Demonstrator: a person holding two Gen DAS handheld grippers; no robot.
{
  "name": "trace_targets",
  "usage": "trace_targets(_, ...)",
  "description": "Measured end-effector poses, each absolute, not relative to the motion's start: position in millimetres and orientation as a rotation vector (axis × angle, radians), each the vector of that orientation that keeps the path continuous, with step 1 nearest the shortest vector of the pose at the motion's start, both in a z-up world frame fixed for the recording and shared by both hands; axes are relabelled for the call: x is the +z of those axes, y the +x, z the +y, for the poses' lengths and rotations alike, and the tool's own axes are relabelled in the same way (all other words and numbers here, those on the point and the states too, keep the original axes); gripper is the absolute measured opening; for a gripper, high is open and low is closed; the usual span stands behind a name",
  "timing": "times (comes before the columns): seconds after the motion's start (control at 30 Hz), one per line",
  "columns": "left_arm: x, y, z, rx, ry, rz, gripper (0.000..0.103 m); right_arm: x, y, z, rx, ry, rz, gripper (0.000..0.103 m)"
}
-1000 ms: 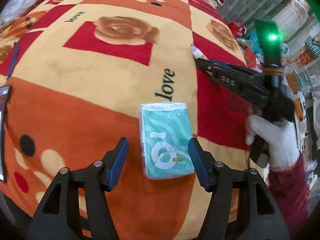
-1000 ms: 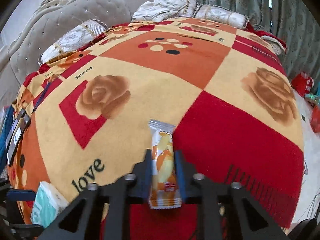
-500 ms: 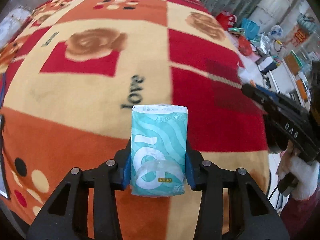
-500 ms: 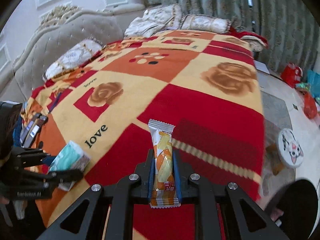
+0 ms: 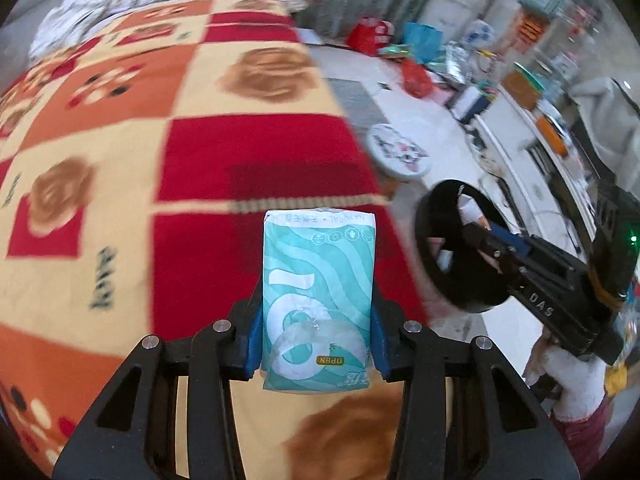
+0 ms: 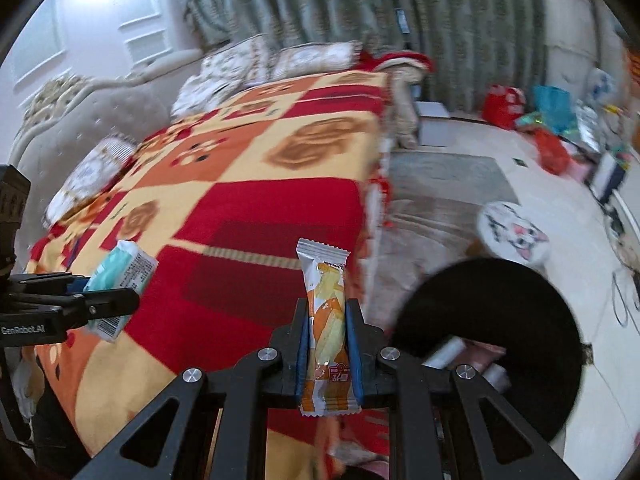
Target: Collect trash
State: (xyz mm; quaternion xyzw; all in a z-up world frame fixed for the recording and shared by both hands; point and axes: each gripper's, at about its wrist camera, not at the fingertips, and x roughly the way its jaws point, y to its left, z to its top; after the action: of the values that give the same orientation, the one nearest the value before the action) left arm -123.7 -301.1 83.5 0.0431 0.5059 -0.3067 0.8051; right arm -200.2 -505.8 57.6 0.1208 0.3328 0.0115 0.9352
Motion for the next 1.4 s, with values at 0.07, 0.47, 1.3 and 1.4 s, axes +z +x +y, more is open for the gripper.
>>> trace_targets(0.07,85.6,-126.9,-322.0,-0.696,0.105,1.080,0.041,56.5,-208.4,-523.8,-0.014,0.271,0.676,0.016)
trace_targets(0.47,77.0,-125.9,-428.5,-0.861,0.120,1.118,0.041,32.0,-229.1,-590.3,-0.145,0.386,0.693,0.016)
trace_targets(1.3,73.4,-130.1,-450.3,-0.872,0.136,1.040,0.062,23.3,-239.6,-612.0,-0.251,0.473,0.672,0.032)
trace_targets(1.4,81.1,-136.3,-441.1,-0.860,0.142,0.997,0.062,32.8,-247.6,-599.6,-0.272,0.436,0.646,0.033)
